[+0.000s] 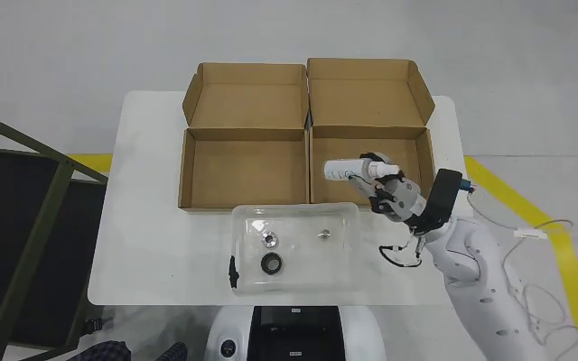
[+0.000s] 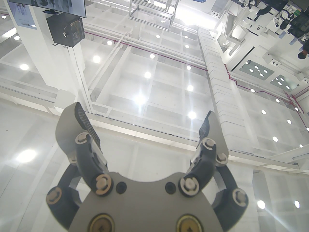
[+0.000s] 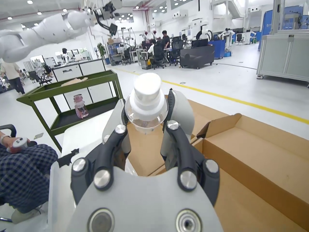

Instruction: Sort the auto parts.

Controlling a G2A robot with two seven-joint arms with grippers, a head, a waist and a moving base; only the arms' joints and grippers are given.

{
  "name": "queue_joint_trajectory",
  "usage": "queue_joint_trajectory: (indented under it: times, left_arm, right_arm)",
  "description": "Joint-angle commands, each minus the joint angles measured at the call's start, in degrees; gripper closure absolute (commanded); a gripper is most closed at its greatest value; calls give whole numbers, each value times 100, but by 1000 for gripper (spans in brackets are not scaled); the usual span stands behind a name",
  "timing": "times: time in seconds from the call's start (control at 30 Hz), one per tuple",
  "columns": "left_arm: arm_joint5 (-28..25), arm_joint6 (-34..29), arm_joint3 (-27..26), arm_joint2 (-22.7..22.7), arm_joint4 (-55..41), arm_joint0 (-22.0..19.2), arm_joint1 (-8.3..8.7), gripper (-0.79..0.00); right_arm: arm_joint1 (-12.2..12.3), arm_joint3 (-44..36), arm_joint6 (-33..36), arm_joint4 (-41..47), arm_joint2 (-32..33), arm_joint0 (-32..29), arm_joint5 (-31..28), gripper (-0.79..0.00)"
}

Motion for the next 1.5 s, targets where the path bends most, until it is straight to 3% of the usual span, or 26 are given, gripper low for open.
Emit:
queue_joint_trajectory:
  times: [0.0,0.5,1.47]
  left_arm:
    - [0,0,0,0,0,0,0,-785]
    - [0,0,0,0,0,0,0,-785]
    - [0,0,0,0,0,0,0,-785]
  right_arm:
    - [5,55,158,-126,-23,5,0,0]
    - [26,426,965,-1412,-140,294,503,0]
    - [-184,1808,1795,-1973,-1168,1665,1010,0]
